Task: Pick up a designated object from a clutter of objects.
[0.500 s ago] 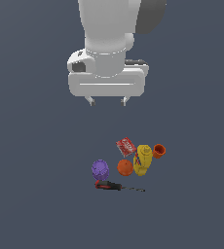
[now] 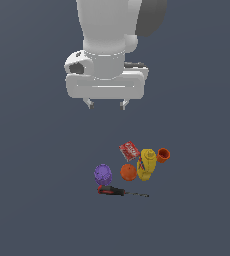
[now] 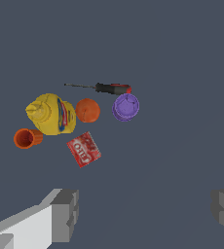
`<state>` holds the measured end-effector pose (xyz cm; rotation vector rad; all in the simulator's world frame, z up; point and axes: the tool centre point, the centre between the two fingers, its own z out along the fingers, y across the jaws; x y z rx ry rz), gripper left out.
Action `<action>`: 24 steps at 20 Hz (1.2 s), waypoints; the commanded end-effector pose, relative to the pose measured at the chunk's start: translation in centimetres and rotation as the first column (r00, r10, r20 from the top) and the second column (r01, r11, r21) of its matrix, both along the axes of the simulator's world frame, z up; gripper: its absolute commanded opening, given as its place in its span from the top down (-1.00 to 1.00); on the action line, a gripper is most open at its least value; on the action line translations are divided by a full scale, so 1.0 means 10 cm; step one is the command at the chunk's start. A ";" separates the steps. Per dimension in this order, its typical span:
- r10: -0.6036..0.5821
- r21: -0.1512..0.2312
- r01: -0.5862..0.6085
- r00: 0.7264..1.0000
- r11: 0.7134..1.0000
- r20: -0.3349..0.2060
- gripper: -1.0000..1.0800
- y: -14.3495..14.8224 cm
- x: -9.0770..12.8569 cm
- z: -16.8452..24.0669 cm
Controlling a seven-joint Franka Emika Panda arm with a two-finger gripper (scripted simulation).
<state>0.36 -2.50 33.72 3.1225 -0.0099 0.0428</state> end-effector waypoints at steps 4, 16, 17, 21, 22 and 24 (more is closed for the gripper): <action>0.002 -0.006 -0.002 1.000 1.000 0.001 -0.92 -0.03 0.00 0.01; -0.070 -0.005 0.070 0.998 0.998 0.000 -0.92 0.20 0.12 -0.22; -0.081 -0.005 0.081 0.997 0.997 0.000 -0.92 0.23 0.13 -0.25; -0.134 -0.004 0.134 0.991 0.991 0.000 -0.92 0.41 0.21 -0.42; -0.149 -0.003 0.149 0.989 0.989 0.000 -0.92 0.46 0.22 -0.47; -0.180 -0.002 0.180 0.984 0.984 0.000 -0.92 0.56 0.26 -0.57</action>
